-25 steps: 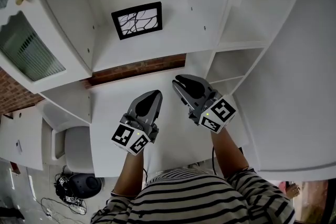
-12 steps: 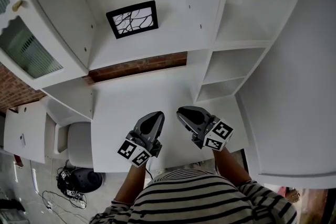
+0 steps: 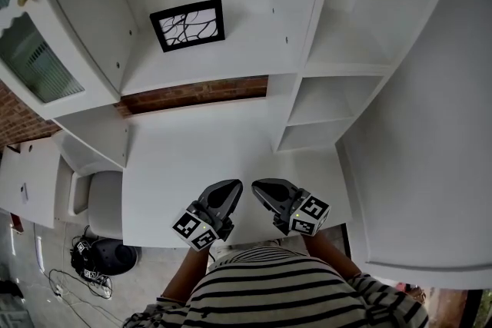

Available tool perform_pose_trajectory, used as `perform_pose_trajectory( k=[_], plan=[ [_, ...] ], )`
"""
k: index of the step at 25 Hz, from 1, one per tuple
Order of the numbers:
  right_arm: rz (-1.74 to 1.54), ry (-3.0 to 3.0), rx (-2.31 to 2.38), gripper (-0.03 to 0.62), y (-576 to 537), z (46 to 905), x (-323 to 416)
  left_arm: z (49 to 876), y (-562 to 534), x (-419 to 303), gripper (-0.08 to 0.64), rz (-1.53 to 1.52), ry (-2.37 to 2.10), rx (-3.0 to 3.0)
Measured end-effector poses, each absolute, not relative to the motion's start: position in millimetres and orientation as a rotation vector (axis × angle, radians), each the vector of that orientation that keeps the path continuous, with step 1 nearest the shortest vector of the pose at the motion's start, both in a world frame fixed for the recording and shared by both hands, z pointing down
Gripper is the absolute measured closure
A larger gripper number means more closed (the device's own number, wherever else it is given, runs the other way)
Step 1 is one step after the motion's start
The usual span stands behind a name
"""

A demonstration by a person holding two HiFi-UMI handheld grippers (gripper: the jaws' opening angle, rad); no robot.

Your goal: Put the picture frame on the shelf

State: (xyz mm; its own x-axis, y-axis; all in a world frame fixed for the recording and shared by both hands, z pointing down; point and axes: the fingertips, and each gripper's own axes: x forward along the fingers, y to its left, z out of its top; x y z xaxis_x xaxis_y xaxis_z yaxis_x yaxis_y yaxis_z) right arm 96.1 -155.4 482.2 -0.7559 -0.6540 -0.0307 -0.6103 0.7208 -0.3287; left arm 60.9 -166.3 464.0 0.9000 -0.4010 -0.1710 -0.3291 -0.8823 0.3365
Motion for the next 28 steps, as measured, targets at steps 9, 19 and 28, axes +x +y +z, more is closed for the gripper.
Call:
perform_pose_trajectory(
  k=[9,19,28],
  plan=[
    [-0.434,2.820,-1.024,0.584,-156.6,482.8,100.0,462.2,-163.4,69.1,0.551,-0.337,-0.541,2.773],
    [-0.423,2.833,-1.034,0.584,-158.5,479.9,94.6,460.4,-163.2,63.4,0.551,-0.357,-0.525,2.763],
    [-0.421,2.827,-1.072,0.584,-162.2,478.6,90.7,453.8,-169.1,55.4,0.551,-0.400,-0.507,2.756]
  ],
)
